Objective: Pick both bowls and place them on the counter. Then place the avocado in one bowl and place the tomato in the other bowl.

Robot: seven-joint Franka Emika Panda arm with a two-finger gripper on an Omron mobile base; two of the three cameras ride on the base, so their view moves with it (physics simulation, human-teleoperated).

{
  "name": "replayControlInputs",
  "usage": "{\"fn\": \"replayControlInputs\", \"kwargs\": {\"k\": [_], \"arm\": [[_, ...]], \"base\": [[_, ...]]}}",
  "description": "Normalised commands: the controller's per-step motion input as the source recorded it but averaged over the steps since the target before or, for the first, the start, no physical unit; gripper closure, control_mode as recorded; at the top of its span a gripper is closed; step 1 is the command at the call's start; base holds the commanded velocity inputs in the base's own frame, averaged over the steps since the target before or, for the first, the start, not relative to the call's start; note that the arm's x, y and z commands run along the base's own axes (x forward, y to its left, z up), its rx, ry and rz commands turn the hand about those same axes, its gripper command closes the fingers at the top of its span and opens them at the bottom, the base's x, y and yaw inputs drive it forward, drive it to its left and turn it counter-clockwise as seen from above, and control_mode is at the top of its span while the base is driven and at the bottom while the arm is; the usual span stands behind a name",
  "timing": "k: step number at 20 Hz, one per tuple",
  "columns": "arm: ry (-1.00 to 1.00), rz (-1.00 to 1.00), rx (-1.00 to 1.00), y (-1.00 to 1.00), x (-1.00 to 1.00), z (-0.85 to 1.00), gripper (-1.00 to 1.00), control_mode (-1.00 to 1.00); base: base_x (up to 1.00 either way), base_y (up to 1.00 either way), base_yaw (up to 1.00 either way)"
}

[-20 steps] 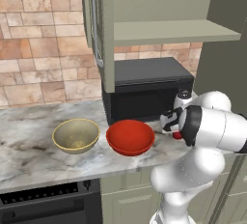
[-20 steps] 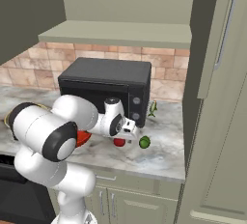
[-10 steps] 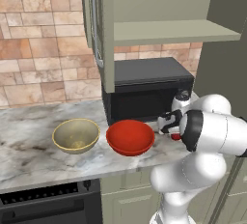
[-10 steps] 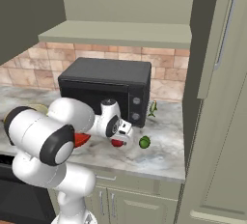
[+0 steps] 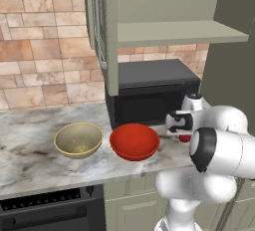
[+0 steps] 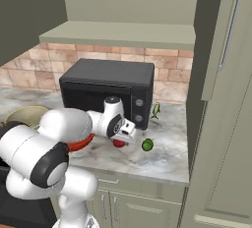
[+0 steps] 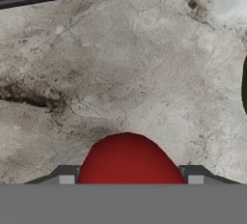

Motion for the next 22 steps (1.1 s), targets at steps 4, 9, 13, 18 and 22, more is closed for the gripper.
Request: {"fn": "replayControlInputs", "kwargs": {"k": [4,9,13,18,22], "arm": [[-0.11,0.0,0.05,0.0,-0.56,0.62,1.0,-1.0],[0.0,0.0,0.05,0.14,-0.51,0.63,1.0,-1.0],[0.0,0.0,0.0,0.3,-0.45,0.67,1.0,-1.0],[-0.01,0.03,0.0,0.53,-0.32,0.49,1.0,-1.0],[-0.03,0.1,0.0,0.63,-0.33,0.35,1.0,-1.0]], "base": [[0.0,0.0,0.0],[0.0,0.0,0.0],[0.0,0.0,0.0],[0.0,0.0,0.0],[0.0,0.0,0.0]]}}
